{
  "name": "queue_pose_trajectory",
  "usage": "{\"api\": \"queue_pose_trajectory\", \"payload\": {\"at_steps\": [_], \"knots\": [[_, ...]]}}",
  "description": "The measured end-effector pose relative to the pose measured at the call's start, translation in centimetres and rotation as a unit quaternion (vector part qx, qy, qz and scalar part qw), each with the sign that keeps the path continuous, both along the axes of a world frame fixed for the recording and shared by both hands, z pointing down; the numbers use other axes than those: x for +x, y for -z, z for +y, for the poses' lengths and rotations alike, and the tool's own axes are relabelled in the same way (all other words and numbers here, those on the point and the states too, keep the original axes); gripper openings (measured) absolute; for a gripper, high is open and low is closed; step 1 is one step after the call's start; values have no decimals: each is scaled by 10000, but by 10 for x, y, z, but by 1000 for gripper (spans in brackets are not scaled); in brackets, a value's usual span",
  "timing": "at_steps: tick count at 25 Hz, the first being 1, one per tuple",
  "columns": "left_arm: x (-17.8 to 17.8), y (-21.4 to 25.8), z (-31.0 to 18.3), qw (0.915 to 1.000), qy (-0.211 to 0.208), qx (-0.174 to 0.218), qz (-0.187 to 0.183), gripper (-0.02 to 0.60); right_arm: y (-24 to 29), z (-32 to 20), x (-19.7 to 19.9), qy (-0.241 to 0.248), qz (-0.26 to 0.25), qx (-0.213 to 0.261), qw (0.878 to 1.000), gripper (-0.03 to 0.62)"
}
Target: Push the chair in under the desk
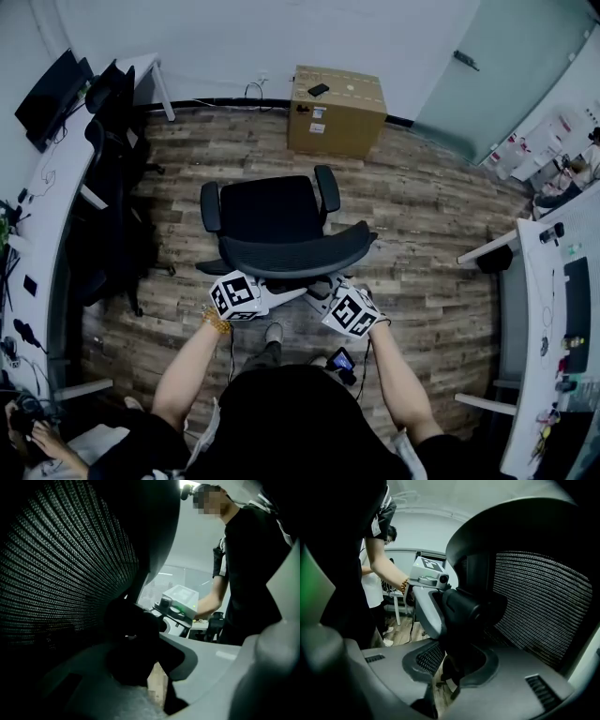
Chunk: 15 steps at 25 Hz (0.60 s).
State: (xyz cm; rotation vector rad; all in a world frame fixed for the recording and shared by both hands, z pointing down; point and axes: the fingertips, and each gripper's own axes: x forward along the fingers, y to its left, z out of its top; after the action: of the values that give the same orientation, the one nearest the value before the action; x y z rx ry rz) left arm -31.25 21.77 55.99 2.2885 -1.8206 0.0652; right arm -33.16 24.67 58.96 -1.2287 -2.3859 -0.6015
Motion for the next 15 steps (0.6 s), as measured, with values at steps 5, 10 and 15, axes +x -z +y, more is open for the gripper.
{"api": "queue_pose_trajectory", "payload": {"at_steps": [5, 10, 15], "knots": [[7, 0, -10, 10000, 24, 3, 8, 49, 0, -10, 7, 42, 14, 14, 10000, 81], [24, 0, -22, 10000, -21, 19, 85, 49, 1, -22, 23, 70, 33, -2, 10000, 81], [45, 3, -37, 9995, -175, 5, 261, 49, 2, -38, 42, -18, 20, -17, 10000, 75]]}}
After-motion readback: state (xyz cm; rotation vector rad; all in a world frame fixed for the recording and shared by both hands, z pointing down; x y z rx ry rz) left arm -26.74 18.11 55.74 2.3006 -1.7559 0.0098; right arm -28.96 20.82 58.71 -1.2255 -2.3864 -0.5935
